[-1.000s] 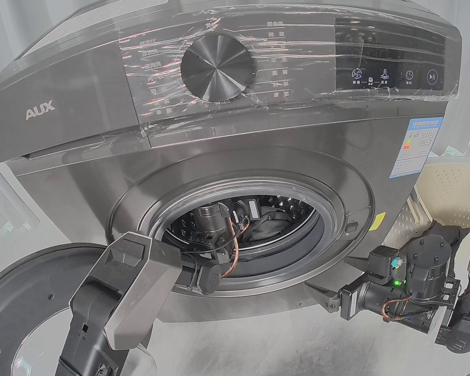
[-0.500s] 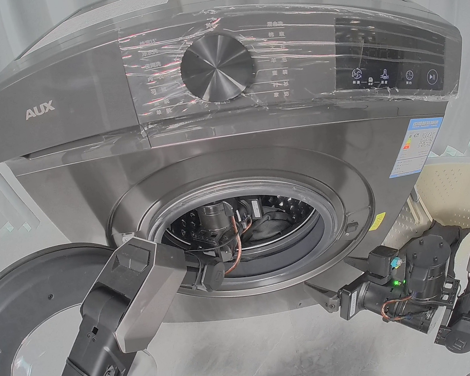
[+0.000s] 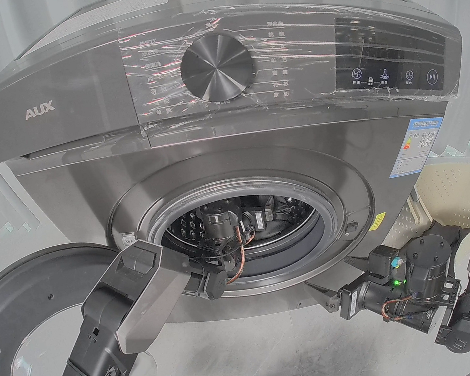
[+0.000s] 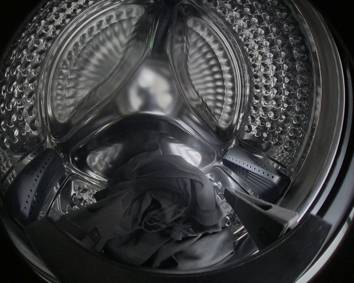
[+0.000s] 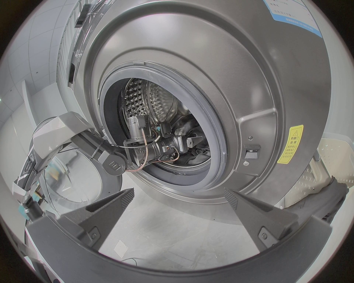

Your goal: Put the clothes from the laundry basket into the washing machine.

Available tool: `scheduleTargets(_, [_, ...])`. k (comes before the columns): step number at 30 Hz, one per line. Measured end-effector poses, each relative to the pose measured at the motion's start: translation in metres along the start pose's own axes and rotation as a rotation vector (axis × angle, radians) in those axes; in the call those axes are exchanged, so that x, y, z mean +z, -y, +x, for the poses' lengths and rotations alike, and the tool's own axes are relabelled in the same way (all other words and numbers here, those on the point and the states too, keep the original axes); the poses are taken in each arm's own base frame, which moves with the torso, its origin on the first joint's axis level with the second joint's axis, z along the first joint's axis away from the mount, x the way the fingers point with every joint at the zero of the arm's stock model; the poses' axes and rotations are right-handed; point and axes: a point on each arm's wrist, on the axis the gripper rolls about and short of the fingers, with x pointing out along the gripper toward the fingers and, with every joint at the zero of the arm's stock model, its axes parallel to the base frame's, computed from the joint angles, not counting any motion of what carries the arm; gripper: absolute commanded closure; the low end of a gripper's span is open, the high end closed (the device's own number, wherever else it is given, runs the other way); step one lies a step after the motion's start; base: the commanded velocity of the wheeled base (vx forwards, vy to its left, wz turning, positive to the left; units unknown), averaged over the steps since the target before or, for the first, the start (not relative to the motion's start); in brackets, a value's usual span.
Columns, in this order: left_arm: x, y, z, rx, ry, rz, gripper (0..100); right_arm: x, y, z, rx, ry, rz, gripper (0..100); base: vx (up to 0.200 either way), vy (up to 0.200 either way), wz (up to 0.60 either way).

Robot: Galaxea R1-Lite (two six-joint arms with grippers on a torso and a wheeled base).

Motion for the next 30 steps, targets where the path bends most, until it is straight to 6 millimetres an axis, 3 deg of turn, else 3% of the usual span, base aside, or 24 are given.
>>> scheduleTargets(5, [-0.006,0.002,-0.008,-0.003,-0.045,0.008,0,0.000,0.000,0.000,0.001,0.002,0.000,0,0.000,0.000,0.00])
scheduleTargets(12, [-0.008,0.010,-0.035,-0.022,-0.124,0.023,0,0.001,0.000,0.000,0.001,0.004,0.000,0,0.000,0.000,0.00])
scheduleTargets(23, [-0.006,0.037,-0.113,-0.095,-0.241,0.052,0,0.001,0.001,-0.001,-0.002,0.005,0.001,0,0.000,0.000,0.00])
scheduleTargets(30, [0.011,0.059,-0.171,-0.172,-0.243,0.008,0,0.002,0.002,-0.003,-0.006,0.003,0.001,0,0.000,0.000,0.00])
